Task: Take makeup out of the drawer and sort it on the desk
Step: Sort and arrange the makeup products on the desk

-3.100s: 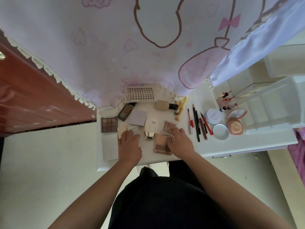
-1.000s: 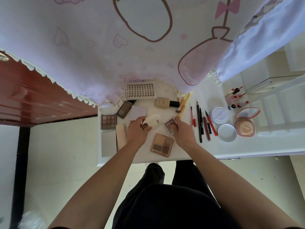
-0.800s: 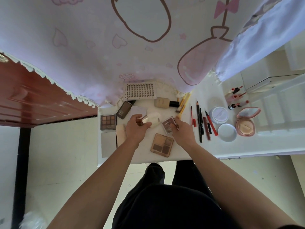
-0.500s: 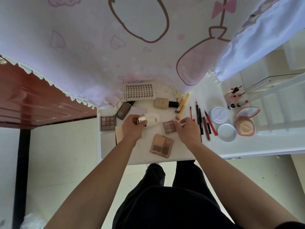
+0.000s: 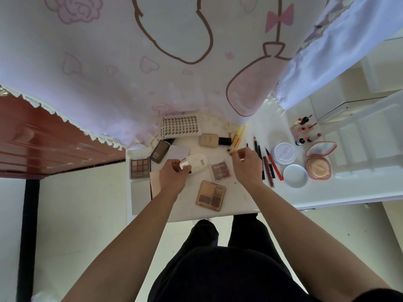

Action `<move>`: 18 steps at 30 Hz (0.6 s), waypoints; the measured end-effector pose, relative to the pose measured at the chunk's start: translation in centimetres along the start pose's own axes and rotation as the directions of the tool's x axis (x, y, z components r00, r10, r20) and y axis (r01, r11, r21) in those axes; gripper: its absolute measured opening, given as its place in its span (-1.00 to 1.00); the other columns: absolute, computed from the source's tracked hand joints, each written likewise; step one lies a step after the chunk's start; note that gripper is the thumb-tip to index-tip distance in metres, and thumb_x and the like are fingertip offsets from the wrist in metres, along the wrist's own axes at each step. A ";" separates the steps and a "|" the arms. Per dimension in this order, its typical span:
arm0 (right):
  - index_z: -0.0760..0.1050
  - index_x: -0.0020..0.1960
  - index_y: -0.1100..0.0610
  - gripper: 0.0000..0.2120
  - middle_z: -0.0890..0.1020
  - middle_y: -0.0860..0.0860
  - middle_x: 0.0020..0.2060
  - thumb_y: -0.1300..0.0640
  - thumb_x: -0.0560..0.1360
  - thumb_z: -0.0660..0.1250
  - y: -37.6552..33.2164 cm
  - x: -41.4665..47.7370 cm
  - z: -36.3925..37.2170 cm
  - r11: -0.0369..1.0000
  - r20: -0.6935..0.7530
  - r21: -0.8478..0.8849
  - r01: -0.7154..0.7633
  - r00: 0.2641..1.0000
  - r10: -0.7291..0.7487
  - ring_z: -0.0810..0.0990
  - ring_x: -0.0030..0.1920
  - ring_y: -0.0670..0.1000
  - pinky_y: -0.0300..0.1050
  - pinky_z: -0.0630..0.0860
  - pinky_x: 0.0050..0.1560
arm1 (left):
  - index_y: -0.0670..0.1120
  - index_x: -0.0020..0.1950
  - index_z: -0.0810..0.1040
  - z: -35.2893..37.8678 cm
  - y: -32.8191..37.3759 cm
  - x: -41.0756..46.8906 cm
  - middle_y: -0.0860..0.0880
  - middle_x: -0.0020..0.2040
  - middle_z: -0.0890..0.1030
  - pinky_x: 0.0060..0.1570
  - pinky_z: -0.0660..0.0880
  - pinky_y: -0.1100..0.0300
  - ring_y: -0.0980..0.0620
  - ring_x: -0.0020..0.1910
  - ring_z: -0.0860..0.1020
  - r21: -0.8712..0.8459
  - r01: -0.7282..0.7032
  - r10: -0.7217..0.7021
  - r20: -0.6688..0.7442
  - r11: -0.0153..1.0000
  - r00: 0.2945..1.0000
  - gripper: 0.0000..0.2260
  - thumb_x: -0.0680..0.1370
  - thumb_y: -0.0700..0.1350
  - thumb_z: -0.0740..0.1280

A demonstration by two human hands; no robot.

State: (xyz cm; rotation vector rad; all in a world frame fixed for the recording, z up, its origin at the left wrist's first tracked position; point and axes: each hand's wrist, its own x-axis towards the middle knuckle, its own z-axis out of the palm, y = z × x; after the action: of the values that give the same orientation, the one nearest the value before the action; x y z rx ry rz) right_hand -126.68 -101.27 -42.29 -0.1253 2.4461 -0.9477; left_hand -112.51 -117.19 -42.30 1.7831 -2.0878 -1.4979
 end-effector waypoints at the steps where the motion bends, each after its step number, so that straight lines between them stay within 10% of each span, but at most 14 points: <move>1: 0.55 0.05 0.11 -0.76 0.54 -0.01 0.05 -0.05 0.61 0.26 -0.4 -0.5 -0.4 0.999 -0.032 0.031 0.039 0.999 -0.038 0.54 -0.06 -0.04 -0.15 0.37 -0.02 | -0.09 0.21 0.53 0.0 0.1 0.0 -0.04 0.04 0.62 -0.34 0.41 0.30 0.06 -0.15 0.53 0.030 -0.025 0.025 0.000 0.999 1.000 -0.69 0.50 -0.07 0.47; 8: 0.57 -0.01 0.11 -0.85 0.56 -0.10 0.16 0.08 0.54 0.26 -3.4 -3.2 -3.9 0.883 -0.214 0.377 0.281 0.953 -0.213 0.53 0.02 -0.27 -0.35 0.41 -0.01 | -0.07 0.26 0.51 -0.2 1.4 0.5 -0.11 0.24 0.46 0.12 0.48 -0.02 -0.12 0.20 0.46 0.423 -0.399 0.408 0.072 0.814 0.910 -0.70 0.53 -0.14 0.38; 15: 0.41 -0.15 0.12 -0.78 0.73 0.06 0.01 0.16 0.59 0.05 -4.9 -2.8 -8.6 0.455 -0.054 0.891 -0.009 0.991 0.125 0.60 -0.17 0.02 -0.18 0.42 -0.26 | -0.06 0.34 0.46 2.5 4.9 1.1 -0.07 0.40 0.37 0.21 0.41 0.01 -0.10 0.32 0.35 0.616 -0.743 0.605 0.495 0.261 0.623 -0.70 0.60 -0.13 0.24; 18: 0.46 -0.05 0.18 -0.75 0.74 0.04 -0.13 0.09 0.59 0.06 -3.7 -2.6 -9.6 0.461 -0.065 0.886 -0.041 0.975 0.211 0.60 -0.16 -0.04 -0.13 0.45 -0.13 | -0.05 0.45 0.34 4.9 6.2 1.7 -0.09 0.57 0.14 0.31 0.32 -0.03 -0.14 0.47 0.18 0.629 -0.775 0.533 0.636 0.061 0.558 -0.58 0.58 -0.19 0.22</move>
State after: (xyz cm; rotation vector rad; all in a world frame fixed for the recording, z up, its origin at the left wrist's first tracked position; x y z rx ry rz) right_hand -129.52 -97.59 -32.71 0.5254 1.7164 -2.0905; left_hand -120.50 -116.04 -41.82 0.1841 -3.4260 -0.2309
